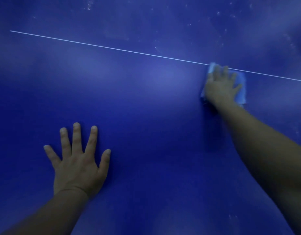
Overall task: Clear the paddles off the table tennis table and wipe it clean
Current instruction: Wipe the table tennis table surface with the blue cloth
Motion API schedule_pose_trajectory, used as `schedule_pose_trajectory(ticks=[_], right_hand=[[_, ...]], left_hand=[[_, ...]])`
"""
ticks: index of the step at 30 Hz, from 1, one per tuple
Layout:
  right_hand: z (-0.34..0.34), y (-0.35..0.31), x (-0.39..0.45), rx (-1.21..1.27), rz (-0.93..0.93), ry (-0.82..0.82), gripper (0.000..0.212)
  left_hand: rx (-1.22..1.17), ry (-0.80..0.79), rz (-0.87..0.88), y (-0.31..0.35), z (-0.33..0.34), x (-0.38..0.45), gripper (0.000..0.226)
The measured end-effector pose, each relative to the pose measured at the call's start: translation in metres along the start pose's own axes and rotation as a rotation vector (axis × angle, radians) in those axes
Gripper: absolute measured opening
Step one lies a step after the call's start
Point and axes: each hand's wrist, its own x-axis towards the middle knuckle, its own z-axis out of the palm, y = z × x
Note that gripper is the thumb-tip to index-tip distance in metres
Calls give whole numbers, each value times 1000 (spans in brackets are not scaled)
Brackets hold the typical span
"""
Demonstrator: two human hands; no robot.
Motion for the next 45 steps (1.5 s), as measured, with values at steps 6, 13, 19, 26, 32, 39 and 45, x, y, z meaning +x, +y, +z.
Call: schedule_pose_trajectory(ticks=[6, 13, 19, 26, 32, 39, 45], right_hand=[[4, 29, -19, -200, -543, -42, 64], [-3, 82, 2, -139, -427, -69, 63], [2, 106, -112, -270, -1285, -201, 51], [-6, 78, -37, -171, -537, -52, 86], [2, 154, -238, -176, -1357, -244, 50], [-8, 125, -86, -57, -408, -96, 64], [6, 155, -244, -99, -811, -47, 55]], left_hand=[[-6, -10, -14, 2, -4, 0, 78], [-6, -14, -24, 4, -4, -1, 79], [-21, -13, -30, 3, -5, -1, 81], [-10, 4, -41, 6, -5, -1, 82], [-3, 28, -33, 6, -4, -3, 83], [54, 55, -36, 7, -5, -6, 75], [-30, 75, 98, 17, -3, -52, 73]])
